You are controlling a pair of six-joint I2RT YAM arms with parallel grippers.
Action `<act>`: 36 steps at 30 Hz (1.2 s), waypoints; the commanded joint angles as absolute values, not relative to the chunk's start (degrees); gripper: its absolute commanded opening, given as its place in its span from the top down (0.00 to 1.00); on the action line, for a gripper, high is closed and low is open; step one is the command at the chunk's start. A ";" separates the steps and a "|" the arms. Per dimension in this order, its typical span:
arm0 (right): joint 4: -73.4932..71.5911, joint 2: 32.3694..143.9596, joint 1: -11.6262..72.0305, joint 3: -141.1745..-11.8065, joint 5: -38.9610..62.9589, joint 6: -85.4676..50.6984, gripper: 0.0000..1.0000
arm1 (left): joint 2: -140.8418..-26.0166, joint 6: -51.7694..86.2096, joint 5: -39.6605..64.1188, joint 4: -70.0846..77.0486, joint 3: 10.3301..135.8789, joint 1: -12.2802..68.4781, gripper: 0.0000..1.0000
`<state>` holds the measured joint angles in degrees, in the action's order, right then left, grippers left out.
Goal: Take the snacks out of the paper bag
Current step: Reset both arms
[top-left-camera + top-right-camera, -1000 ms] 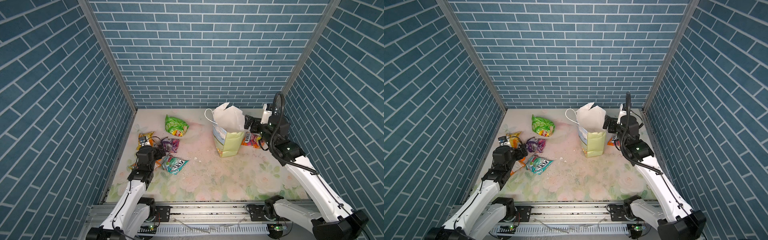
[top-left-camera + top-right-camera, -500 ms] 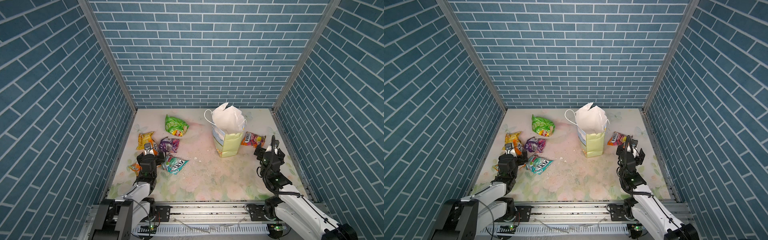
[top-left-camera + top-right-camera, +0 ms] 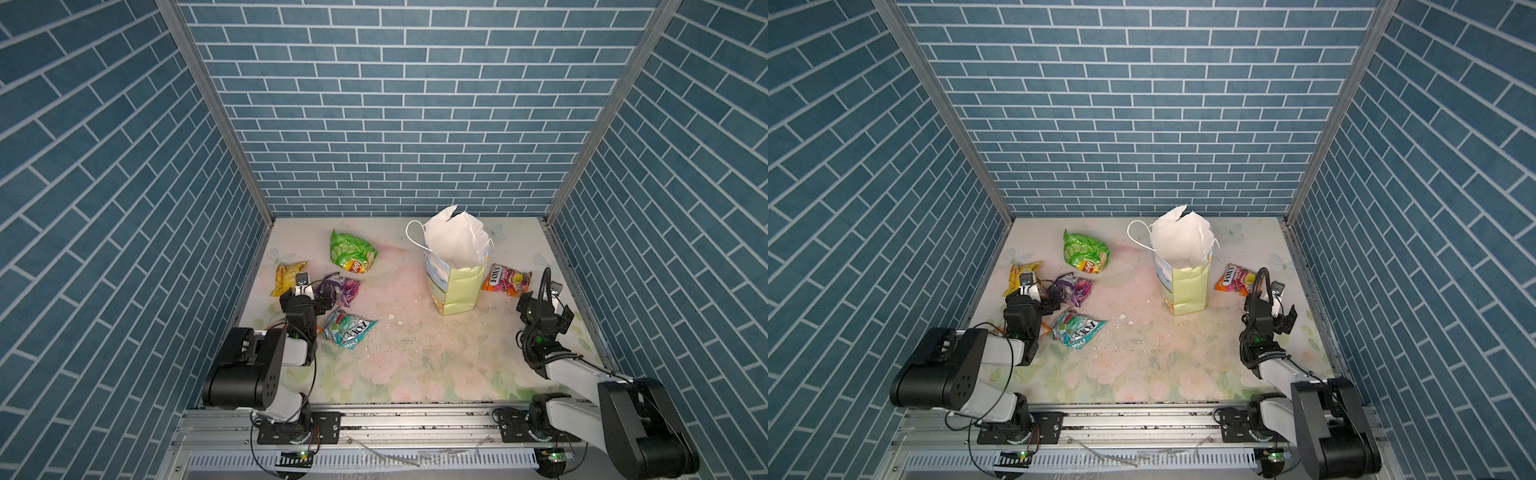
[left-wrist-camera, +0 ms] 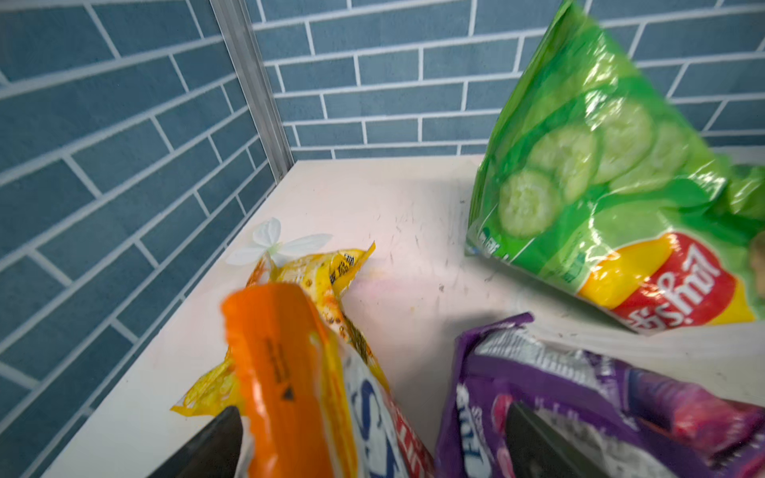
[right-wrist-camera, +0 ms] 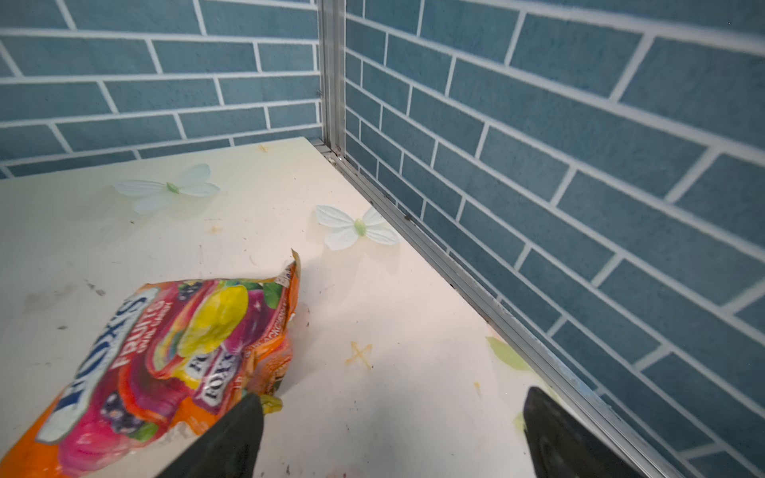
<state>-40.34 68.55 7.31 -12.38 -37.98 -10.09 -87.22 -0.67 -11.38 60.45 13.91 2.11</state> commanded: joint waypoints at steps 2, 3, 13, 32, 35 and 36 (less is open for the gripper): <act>-46.56 73.29 3.87 -16.18 -34.94 -10.02 0.02 | -87.61 -0.99 -11.24 59.66 17.03 1.67 0.01; -47.62 74.38 3.10 -16.24 -33.95 -9.99 0.02 | -87.06 -1.05 -10.34 56.49 18.31 1.67 0.00; -45.60 82.13 -0.61 -21.37 -28.38 -11.36 0.02 | -87.37 -1.51 -10.59 51.88 20.79 2.02 0.00; -52.62 88.42 0.09 -21.22 -14.81 -4.67 0.01 | -87.34 -1.74 -10.87 51.92 20.82 2.29 0.00; -54.28 88.72 0.30 -20.67 -13.90 -3.63 0.01 | -87.36 -1.67 -10.88 51.90 20.74 2.29 0.00; -52.70 88.24 0.31 -20.98 -13.61 -3.66 0.01 | -87.32 -1.70 -10.91 51.94 20.79 2.33 0.00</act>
<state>-52.90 88.53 -0.03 -20.21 -15.07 -5.85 -87.20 -1.13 -10.87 53.21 20.60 2.15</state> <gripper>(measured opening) 0.989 0.995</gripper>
